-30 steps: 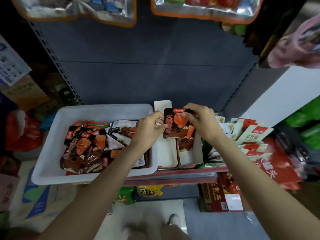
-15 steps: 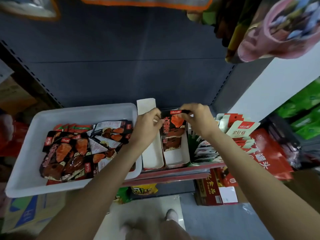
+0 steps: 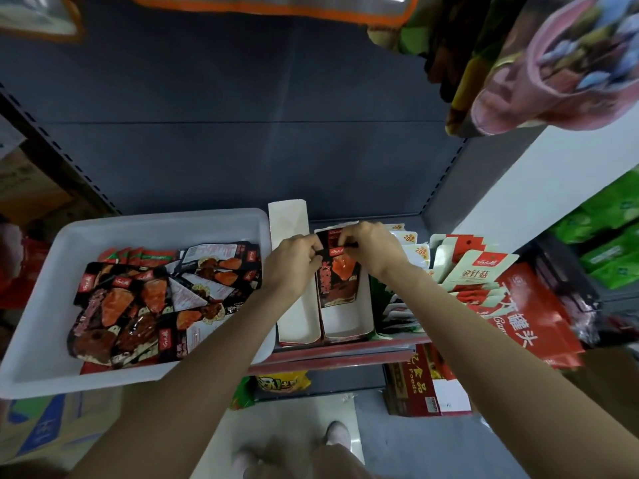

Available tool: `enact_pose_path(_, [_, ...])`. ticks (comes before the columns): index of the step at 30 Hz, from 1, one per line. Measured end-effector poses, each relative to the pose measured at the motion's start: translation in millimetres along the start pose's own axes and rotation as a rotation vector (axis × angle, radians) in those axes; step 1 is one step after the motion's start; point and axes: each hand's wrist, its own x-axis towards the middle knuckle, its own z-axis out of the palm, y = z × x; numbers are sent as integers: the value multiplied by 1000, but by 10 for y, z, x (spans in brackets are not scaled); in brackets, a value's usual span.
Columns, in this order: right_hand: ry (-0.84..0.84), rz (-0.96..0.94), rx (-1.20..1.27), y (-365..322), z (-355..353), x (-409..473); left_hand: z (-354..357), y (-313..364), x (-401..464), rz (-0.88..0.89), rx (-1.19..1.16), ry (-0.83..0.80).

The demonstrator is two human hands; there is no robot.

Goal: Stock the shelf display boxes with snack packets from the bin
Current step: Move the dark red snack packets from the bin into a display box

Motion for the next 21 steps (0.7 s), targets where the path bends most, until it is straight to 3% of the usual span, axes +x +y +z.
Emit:
enact_pose_path(4, [13, 43, 207, 6, -64, 21, -57, 20, 0, 22, -46, 27])
enact_pose_path(10, [88, -10, 278, -308, -10, -66, -365, -331, -198, -23, -120, 171])
enact_pose_path(14, [26, -60, 348, -668, 222, -13, -548, -763, -397, -84, -143, 237])
enact_pose_path(17, [-13, -113, 339, -1006, 444, 47, -656, -1164, -527, -188, -106, 214])
enact_pose_path(21, [-85, -144, 280, -1427, 836, 142, -783, -1733, -702, -332, -36, 48])
